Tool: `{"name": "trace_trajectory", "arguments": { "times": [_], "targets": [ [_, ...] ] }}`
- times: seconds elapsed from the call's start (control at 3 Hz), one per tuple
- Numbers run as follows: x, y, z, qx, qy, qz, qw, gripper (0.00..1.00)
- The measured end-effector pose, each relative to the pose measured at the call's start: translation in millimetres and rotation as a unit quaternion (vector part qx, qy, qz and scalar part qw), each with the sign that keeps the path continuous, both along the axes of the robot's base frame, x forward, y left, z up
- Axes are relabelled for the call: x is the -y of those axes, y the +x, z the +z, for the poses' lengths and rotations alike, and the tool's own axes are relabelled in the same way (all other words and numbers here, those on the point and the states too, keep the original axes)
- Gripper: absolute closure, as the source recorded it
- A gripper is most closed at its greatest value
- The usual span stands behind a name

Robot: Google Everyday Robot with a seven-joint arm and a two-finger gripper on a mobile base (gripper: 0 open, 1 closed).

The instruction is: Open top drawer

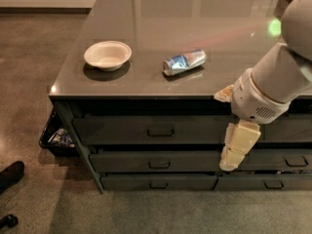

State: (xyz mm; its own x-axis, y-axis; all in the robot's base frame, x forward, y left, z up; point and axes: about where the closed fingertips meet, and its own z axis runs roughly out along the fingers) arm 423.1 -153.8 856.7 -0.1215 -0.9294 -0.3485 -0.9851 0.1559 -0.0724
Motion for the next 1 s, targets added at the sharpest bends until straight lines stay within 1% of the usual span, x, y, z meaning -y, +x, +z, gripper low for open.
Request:
{"name": "trace_trajectory", "arguments": {
  "times": [0.33, 0.67, 1.0],
  "targets": [
    [0, 0, 0, 0.0, 0.0, 0.0, 1.0, 0.0],
    [-4, 9, -19, 0.014, 0.033, -0.002, 0.9994, 0.0],
    [-26, 53, -81, 0.028, 0.08, 0.014, 0.9963, 0.0]
  ]
}}
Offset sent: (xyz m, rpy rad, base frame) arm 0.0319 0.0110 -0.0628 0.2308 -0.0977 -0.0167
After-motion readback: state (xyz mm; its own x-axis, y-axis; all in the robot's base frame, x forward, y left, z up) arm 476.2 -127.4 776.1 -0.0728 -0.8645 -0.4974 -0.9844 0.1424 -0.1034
